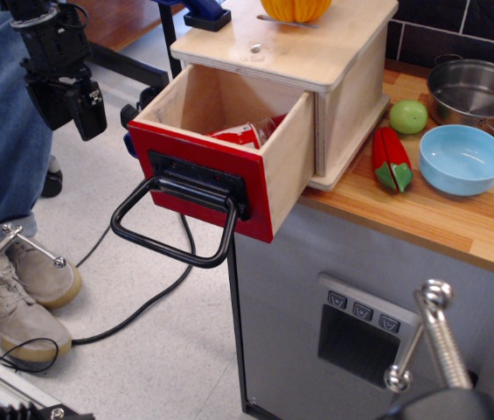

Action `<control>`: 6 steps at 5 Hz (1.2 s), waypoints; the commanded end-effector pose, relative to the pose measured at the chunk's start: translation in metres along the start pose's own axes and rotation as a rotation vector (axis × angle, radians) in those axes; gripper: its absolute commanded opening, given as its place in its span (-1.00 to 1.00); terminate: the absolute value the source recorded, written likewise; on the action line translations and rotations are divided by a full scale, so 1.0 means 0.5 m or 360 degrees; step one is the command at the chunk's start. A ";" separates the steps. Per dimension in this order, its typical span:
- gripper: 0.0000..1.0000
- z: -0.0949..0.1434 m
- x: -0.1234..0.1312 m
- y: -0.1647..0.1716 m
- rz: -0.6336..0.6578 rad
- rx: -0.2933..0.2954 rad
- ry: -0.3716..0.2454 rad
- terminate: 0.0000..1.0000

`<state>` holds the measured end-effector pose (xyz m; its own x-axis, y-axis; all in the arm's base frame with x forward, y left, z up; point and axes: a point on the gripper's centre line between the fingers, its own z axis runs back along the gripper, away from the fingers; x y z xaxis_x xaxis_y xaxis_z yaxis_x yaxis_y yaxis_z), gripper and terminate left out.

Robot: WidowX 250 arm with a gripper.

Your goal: Close drawer of box

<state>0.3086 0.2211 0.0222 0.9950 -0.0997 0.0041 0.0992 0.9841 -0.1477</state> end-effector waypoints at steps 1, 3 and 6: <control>1.00 0.000 0.000 0.000 0.0000 0.0000 0.0000 -1.00; 1.00 0.050 -0.094 -0.047 -0.0176 -0.0113 0.0094 -1.00; 1.00 0.070 -0.153 -0.216 -0.0166 -0.0265 0.0040 -1.00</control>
<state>0.2180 0.1170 0.0599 0.9805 -0.1944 -0.0288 0.1723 0.9208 -0.3498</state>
